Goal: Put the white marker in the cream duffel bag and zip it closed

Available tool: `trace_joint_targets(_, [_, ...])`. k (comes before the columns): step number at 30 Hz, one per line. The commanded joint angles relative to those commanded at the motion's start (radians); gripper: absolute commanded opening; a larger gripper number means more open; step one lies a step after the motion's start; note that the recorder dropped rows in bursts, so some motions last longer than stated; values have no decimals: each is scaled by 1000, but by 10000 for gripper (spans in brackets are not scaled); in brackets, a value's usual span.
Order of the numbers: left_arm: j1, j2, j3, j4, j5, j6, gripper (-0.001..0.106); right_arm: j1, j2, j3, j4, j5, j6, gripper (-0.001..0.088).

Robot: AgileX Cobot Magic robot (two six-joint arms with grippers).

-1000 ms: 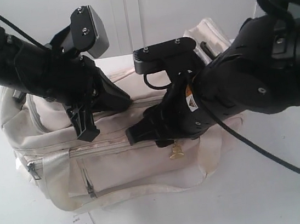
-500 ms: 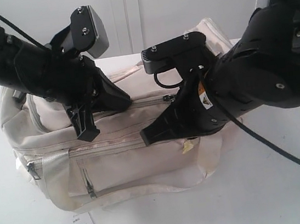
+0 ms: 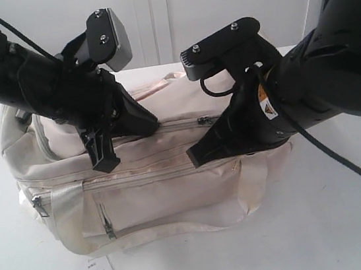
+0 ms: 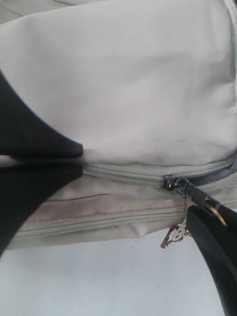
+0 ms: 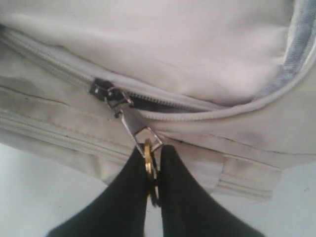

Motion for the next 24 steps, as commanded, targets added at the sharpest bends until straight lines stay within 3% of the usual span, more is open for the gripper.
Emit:
trace_joint_targets(9, [0,0,0,4,0,0,0,-63,-28,0,-23,19,-4,0])
trace_joint_targets(19, [0,0,0,6,0,0,0,-71,-28,0,-78,13,-22,0])
trace_joint_targets(24, [0,0,0,17,5,0,0,-104,-28,0,-74,13,-32,0])
